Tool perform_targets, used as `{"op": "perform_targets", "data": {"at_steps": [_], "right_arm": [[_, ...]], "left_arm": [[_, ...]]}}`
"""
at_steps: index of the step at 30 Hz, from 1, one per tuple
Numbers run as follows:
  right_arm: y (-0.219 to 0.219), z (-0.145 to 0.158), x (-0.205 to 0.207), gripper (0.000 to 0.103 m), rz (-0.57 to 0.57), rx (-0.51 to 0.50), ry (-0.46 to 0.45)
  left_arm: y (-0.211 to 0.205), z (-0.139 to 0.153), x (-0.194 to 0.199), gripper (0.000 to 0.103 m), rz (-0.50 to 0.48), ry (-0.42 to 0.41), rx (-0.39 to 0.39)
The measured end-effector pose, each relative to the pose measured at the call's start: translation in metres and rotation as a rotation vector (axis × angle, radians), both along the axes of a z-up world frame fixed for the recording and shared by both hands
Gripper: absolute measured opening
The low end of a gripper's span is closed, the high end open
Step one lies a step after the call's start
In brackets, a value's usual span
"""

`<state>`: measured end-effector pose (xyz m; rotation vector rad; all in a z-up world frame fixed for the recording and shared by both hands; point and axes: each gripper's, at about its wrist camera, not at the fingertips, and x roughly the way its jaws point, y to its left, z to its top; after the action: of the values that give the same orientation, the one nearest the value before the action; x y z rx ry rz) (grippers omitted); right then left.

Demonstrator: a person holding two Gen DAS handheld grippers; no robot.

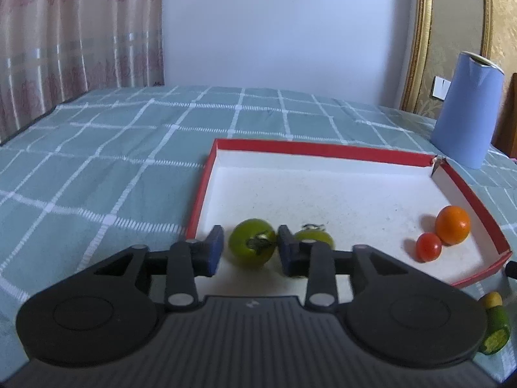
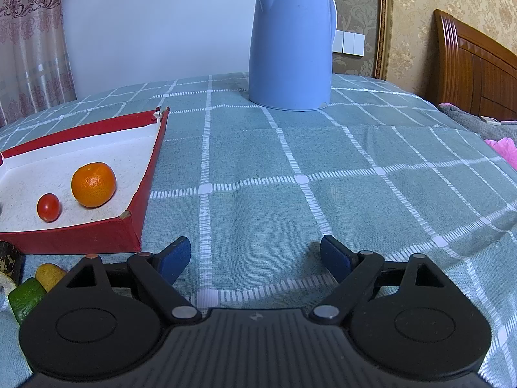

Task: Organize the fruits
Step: 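Carry the green tomato into the tray and open the left tool, then move the right tool to the cucumber slice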

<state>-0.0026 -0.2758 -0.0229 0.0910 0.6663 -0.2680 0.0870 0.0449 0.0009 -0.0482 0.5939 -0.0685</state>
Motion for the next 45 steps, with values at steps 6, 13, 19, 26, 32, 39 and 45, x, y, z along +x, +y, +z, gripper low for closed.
{"op": "perform_targets", "data": {"at_steps": [6,13,19,26,32,39,45], "right_arm": [[0.000,0.000,0.000,0.088,0.000,0.001,0.000],[0.000,0.000,0.000,0.088,0.000,0.000,0.001],[0.000,0.000,0.000,0.088,0.000,0.000,0.001],[-0.001,0.001,0.000,0.090,-0.004,-0.003,0.004],[-0.001,0.000,0.000,0.092,-0.007,-0.003,0.008],[-0.002,0.002,-0.006,0.093,0.023,0.036,-0.021],[0.024,0.010,-0.037,0.093,0.224,0.180,-0.062]], "left_arm": [[0.002,0.007,-0.017,0.052,-0.018,-0.028,-0.015],[-0.001,0.015,-0.070,0.065,-0.084,-0.074,-0.004],[-0.011,0.009,-0.101,0.082,-0.143,-0.097,0.028],[-0.012,-0.009,-0.094,0.084,-0.127,0.011,0.028],[-0.013,-0.016,-0.082,0.099,-0.104,0.073,0.052],[-0.013,-0.019,-0.079,0.103,-0.087,0.087,0.063],[-0.014,-0.019,-0.078,0.103,-0.086,0.086,0.069]]}}
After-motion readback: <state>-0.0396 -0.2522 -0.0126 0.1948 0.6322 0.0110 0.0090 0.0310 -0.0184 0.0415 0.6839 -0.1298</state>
